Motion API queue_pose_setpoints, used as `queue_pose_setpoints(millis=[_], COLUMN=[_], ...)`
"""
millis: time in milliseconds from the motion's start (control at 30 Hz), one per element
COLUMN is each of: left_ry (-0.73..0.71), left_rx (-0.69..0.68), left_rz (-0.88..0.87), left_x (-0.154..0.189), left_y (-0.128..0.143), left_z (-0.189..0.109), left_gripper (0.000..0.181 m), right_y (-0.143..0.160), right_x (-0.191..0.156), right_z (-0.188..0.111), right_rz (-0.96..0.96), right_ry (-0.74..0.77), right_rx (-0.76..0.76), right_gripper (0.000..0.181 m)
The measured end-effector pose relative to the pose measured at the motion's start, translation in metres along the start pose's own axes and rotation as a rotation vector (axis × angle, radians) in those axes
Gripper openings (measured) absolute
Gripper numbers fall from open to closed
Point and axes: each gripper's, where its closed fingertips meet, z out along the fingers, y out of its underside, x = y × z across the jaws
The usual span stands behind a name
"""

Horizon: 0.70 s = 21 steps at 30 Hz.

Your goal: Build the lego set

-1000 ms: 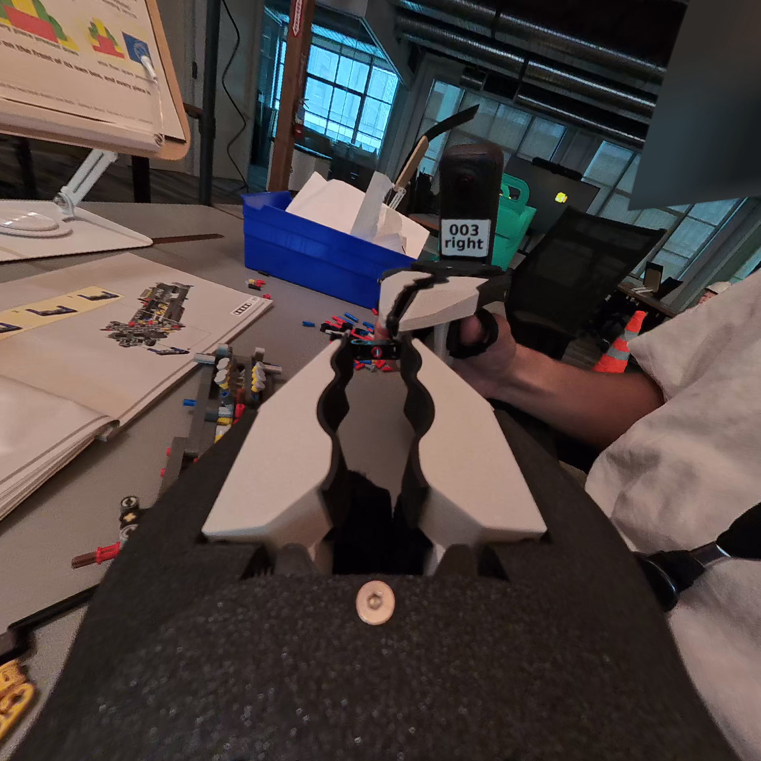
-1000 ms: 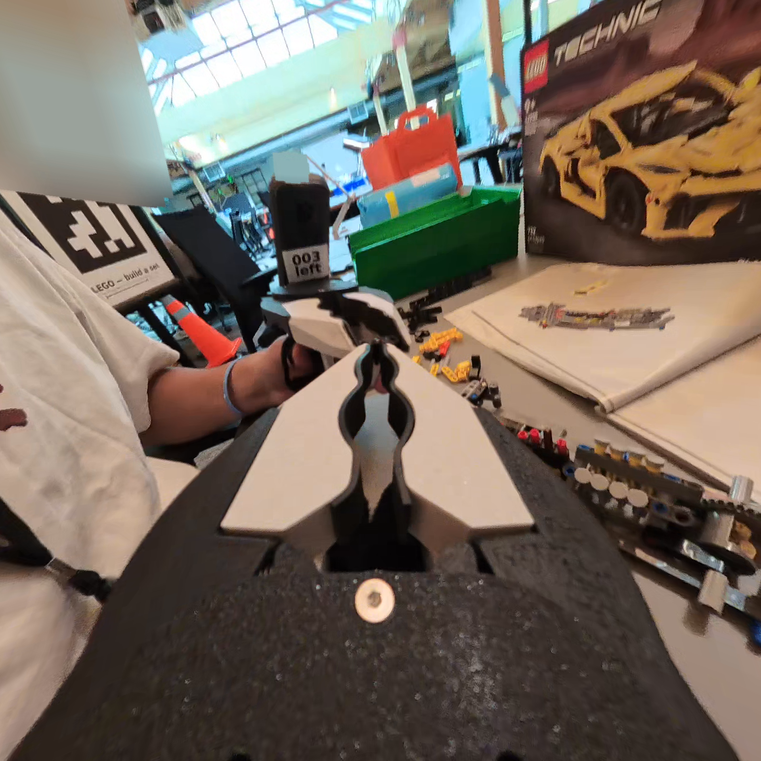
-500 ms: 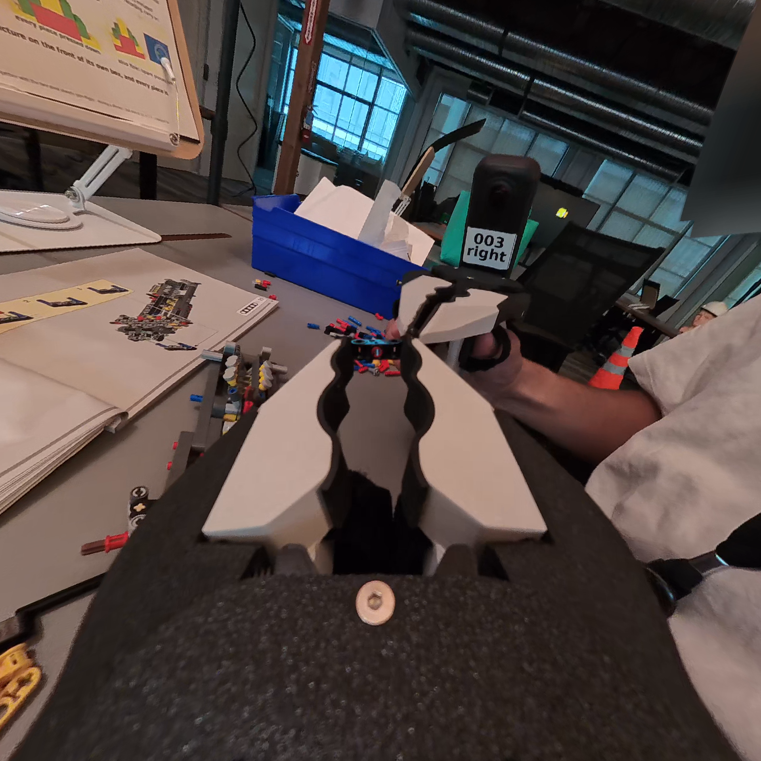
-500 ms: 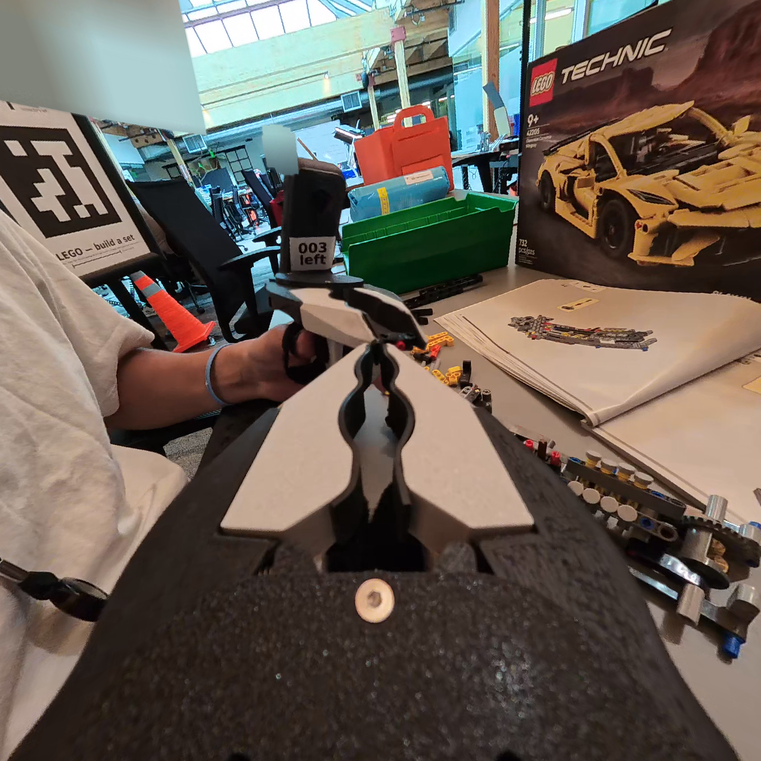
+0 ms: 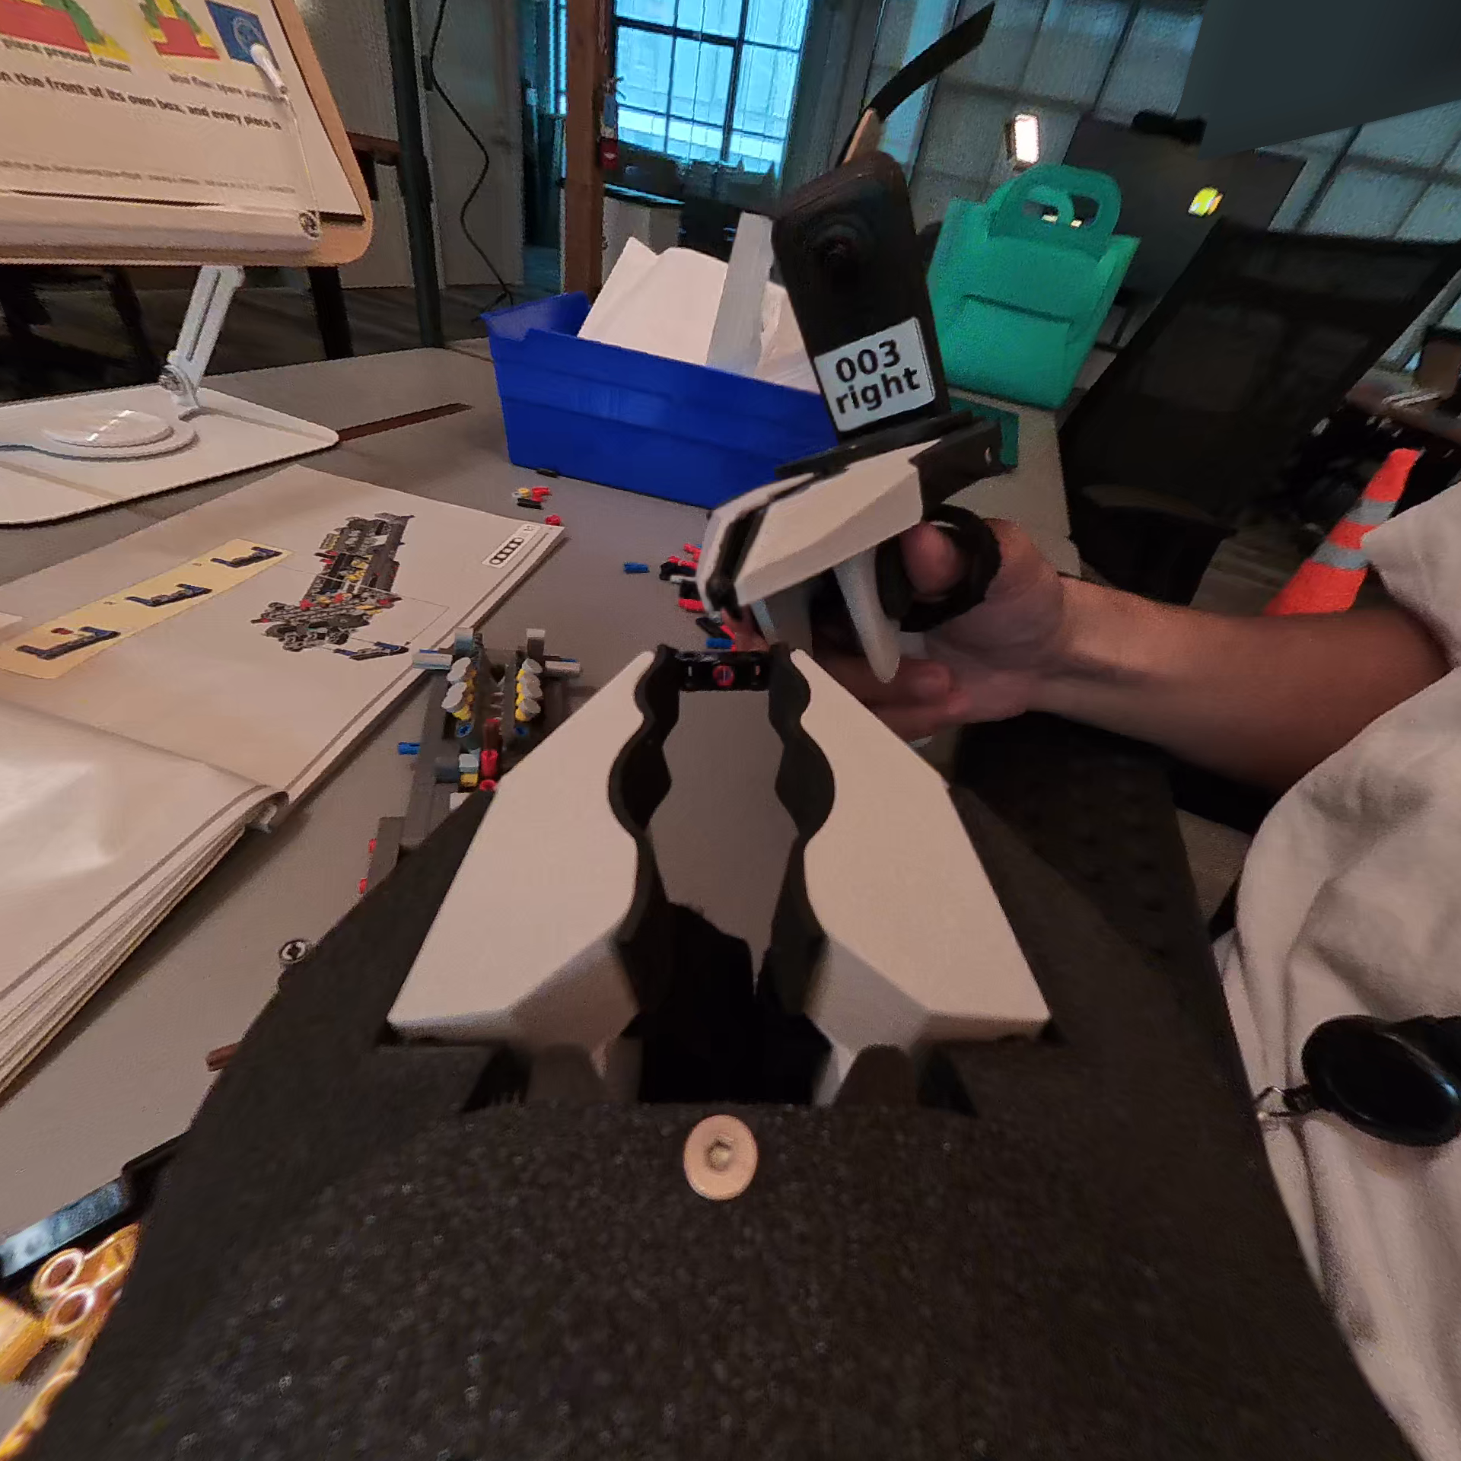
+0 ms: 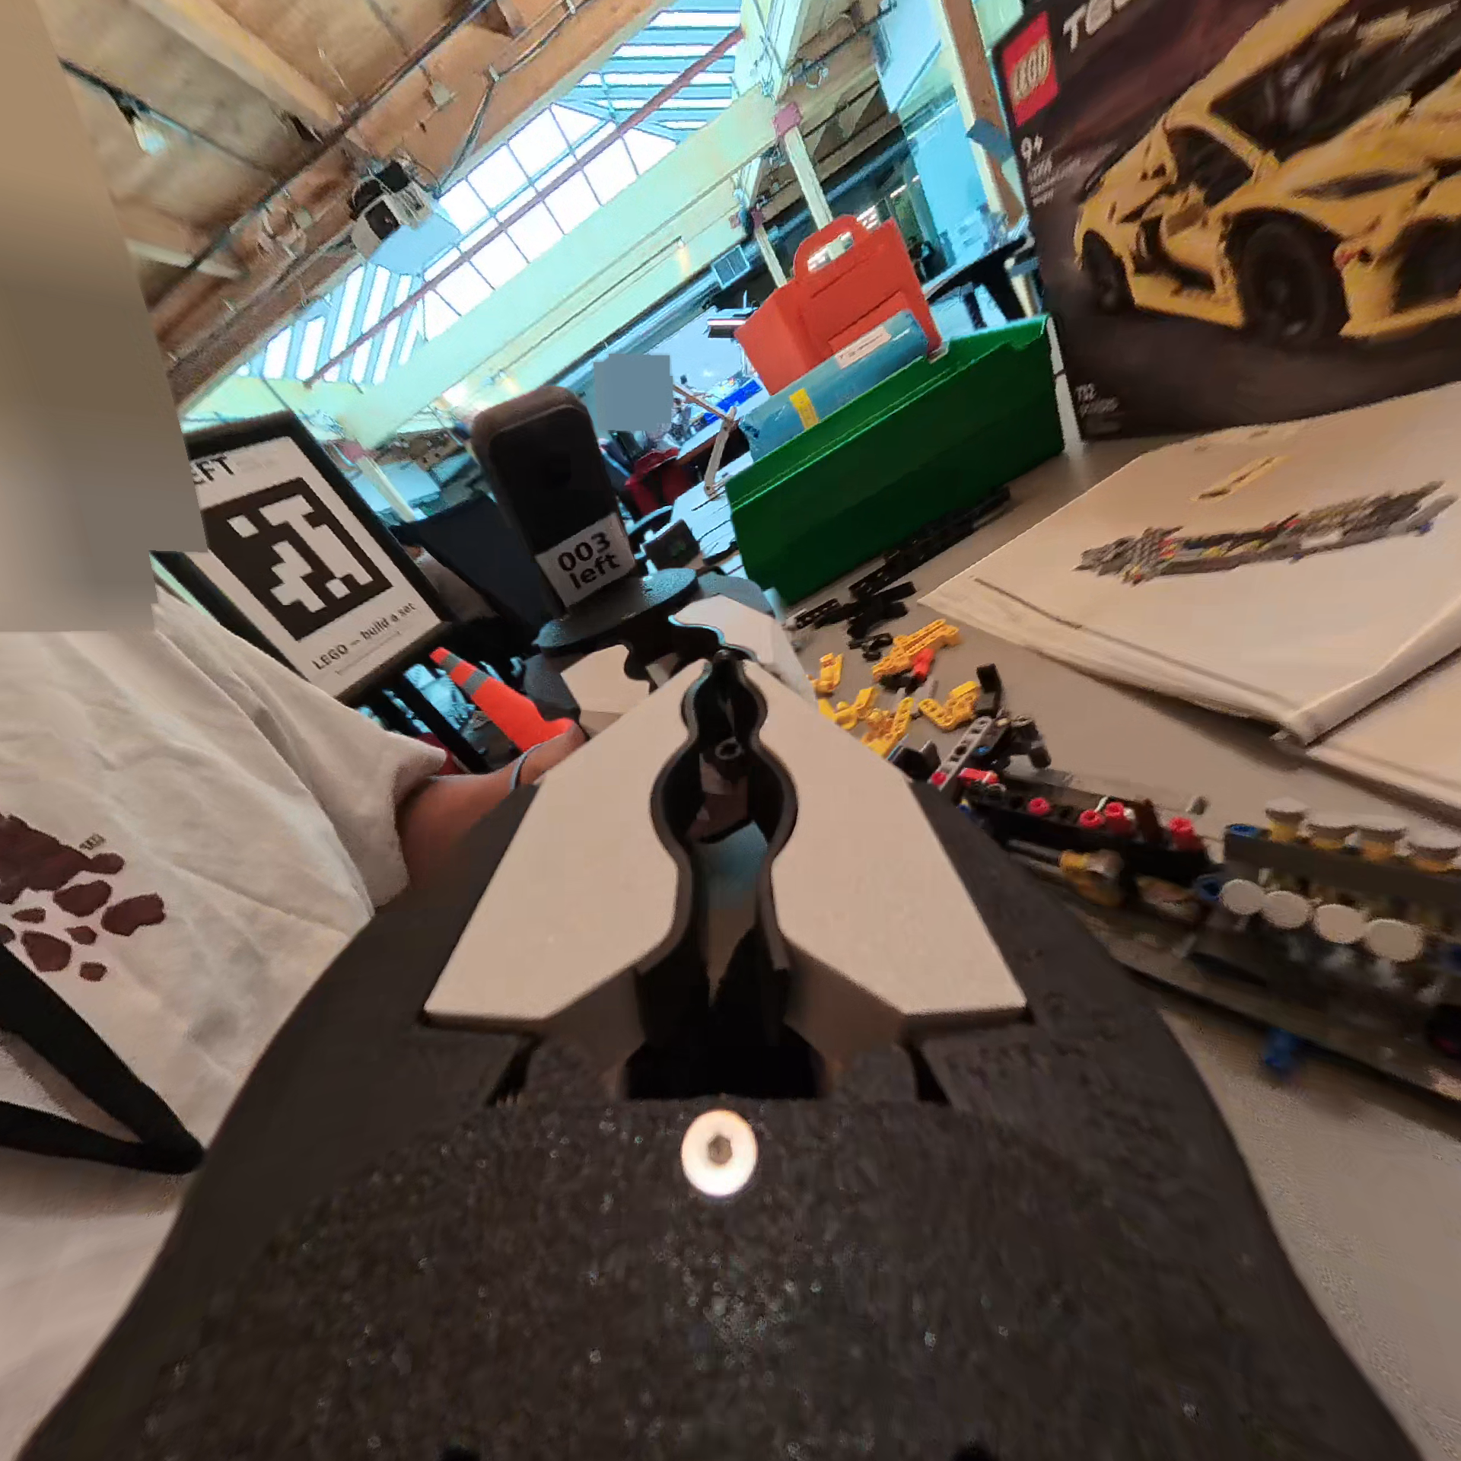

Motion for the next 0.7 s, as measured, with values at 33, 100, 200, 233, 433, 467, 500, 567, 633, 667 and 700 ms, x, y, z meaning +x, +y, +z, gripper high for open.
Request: queue_pose_setpoints(millis=[33,100,200,233,433,467,500,567,633,667,700], left_ry=[-0.007,0.004,0.012,0.009,0.025,0.027,0.026,0.023,0.034,0.032,0.027], left_rx=[-0.004,0.002,0.007,0.015,0.054,0.054,0.053,0.057,0.069,0.070,0.071], left_rz=[0.008,-0.005,-0.031,-0.034,-0.087,-0.085,-0.080,-0.073,-0.090,-0.095,-0.090], left_x=[0.000,0.000,0.000,-0.001,-0.004,-0.003,-0.003,-0.003,-0.003,-0.004,-0.004], left_y=[0.000,-0.001,-0.001,-0.002,-0.008,-0.008,-0.008,-0.009,-0.010,-0.011,-0.011], left_z=[0.001,0.001,-0.001,-0.002,-0.007,-0.007,-0.007,-0.007,-0.008,-0.009,-0.009], left_gripper=[0.021,0.021,0.021,0.021,0.021,0.021,0.021,0.021,0.021,0.021,0.021], right_y=[0.003,0.010,0.009,0.008,0.005,0.006,0.006,0.006,0.005,0.005,0.005], right_x=[-0.001,0.000,0.001,0.002,0.005,0.004,0.004,0.004,0.003,0.003,0.003], right_z=[0.002,0.005,0.005,0.004,-0.002,-0.003,-0.003,-0.003,-0.004,-0.004,-0.004], right_rz=[0.012,-0.021,-0.074,-0.093,-0.114,-0.111,-0.112,-0.108,-0.093,-0.083,-0.077], right_ry=[-0.009,0.012,0.032,0.042,0.062,0.061,0.060,0.056,0.042,0.037,0.034], right_rx=[-0.008,-0.038,-0.045,-0.045,-0.033,-0.034,-0.034,-0.031,-0.020,-0.018,-0.017], right_gripper=[0.002,0.002,0.002,0.001,0.002,0.002,0.002,0.002,0.001,0.001,0.001])
